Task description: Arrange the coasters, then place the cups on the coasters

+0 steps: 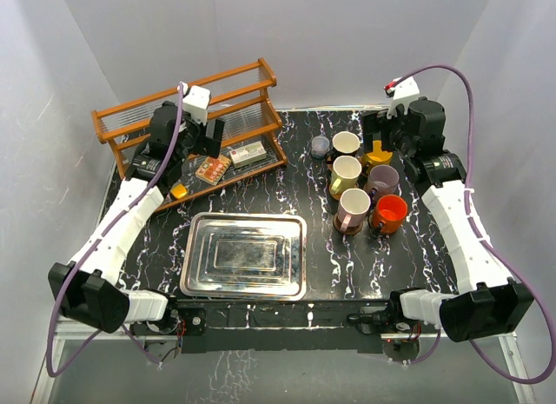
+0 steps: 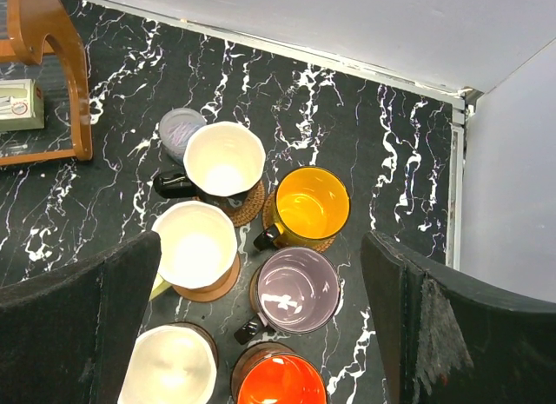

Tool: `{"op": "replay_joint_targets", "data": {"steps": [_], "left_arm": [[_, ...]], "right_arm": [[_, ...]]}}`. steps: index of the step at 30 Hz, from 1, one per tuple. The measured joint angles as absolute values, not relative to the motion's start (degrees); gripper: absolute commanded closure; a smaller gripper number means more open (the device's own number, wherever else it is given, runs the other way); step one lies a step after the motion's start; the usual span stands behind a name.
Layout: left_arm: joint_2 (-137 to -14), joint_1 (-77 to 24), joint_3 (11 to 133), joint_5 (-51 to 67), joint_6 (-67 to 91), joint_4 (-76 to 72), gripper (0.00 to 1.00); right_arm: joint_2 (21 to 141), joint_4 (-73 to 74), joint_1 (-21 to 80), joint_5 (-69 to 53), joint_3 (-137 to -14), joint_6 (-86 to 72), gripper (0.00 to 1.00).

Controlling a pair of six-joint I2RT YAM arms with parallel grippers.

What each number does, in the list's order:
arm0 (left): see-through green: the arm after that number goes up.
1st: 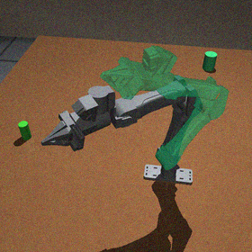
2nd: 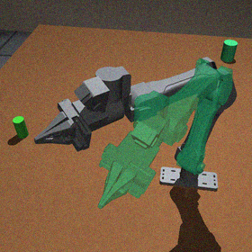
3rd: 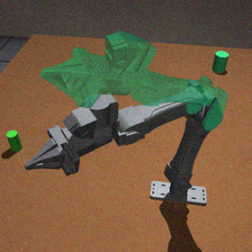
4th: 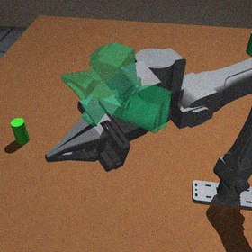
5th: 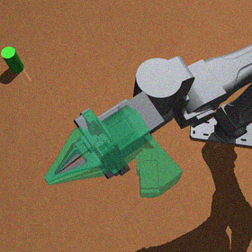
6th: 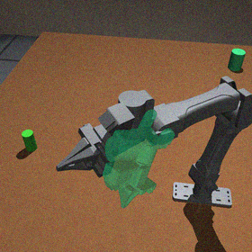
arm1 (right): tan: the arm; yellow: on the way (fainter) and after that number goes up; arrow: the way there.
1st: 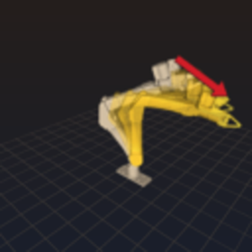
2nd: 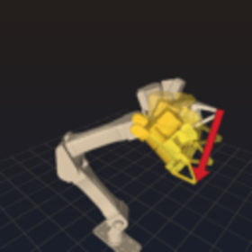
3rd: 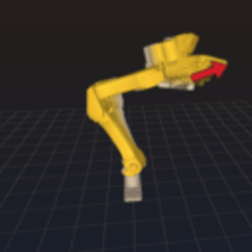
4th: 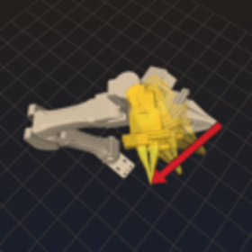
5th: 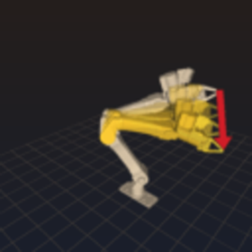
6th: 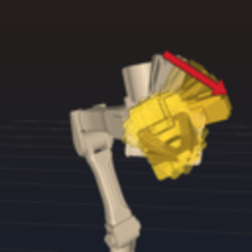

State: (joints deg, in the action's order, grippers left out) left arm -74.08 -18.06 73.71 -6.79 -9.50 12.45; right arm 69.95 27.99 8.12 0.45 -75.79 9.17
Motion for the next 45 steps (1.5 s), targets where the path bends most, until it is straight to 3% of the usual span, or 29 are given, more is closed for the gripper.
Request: {"op": "replay_joint_targets", "data": {"steps": [16,45], "left_arm": [[-77.21,-17.17,74.15,-7.79,-4.91,11.14,0.01],[-68.38,-13.54,72.31,-1.15,-7.49,15.35,0.01]], "right_arm": [[70.19,25.5,7.97,-0.03,-75.48,8.88,0.02],[65.98,25.91,3.25,-6.07,-73.21,8.62,0.02]]}}
